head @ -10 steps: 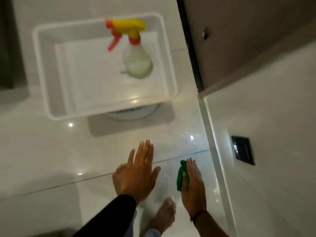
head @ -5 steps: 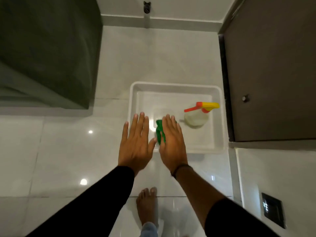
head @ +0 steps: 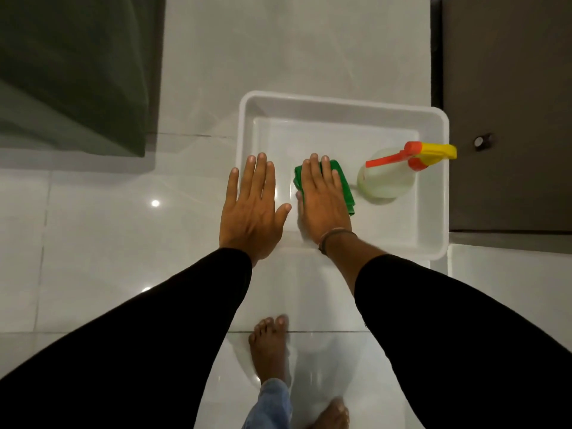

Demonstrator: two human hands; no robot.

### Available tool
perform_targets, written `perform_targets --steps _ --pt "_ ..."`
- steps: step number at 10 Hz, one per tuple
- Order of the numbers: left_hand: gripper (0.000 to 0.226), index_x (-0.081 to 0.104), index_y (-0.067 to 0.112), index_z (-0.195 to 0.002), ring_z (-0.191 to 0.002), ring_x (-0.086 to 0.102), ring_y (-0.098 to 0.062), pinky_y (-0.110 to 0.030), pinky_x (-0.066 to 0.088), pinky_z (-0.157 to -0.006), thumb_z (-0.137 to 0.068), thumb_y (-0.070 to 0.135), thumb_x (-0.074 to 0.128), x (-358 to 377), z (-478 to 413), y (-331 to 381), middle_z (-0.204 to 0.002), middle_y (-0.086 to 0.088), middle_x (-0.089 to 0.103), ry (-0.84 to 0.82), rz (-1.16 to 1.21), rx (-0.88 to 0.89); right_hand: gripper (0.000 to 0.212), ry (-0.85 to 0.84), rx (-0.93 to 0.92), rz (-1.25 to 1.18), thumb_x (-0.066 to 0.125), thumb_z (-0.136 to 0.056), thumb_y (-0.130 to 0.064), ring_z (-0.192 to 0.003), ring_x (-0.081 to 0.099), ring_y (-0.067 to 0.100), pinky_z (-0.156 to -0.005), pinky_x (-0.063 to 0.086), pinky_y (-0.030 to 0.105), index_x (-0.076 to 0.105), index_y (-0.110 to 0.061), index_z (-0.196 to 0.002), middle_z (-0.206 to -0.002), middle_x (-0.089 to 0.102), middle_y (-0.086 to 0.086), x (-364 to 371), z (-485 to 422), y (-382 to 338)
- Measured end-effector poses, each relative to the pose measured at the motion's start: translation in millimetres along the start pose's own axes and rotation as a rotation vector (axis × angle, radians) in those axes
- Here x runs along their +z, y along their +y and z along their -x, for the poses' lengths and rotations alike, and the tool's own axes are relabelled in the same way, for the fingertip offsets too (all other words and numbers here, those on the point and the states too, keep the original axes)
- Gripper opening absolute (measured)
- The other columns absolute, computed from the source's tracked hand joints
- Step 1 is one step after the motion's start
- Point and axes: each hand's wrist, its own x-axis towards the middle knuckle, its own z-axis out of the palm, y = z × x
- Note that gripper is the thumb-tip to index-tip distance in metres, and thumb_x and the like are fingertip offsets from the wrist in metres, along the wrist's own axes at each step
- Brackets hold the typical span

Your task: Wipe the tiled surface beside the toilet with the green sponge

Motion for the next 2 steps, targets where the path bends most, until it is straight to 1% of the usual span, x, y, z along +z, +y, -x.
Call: perform_targets --steps 1,2 --pt "0.080 0.010 0.002 -0.173 -0.171 0.006 -0.037 -0.058 0.014 -0.139 -0.113 0.055 0.015 -17 2 2 -0.184 -0.020 0.008 0.025 0.027 -0.011 0.080 -0.048 0.013 -0.108 0.041 -0.105 -0.045 -0.158 -0.007 0.034 -0.129 0.001 0.049 -0.001 -0.007 -0.162 -0.172 -0.004 0.015 -20 6 -5" --pt "0.078 0.013 0.001 -0.173 -0.171 0.007 -0.036 -0.058 0.015 -0.139 -0.115 0.052 0.021 -32 11 7 -0.184 -0.021 0.009 0.080 0.062 0.022 0.086 -0.037 0.021 -0.245 0.044 -0.102 -0.048 -0.158 -0.011 0.031 -0.128 -0.002 0.046 -0.003 -0.009 -0.162 -0.172 -0.008 0.013 -46 20 -5"
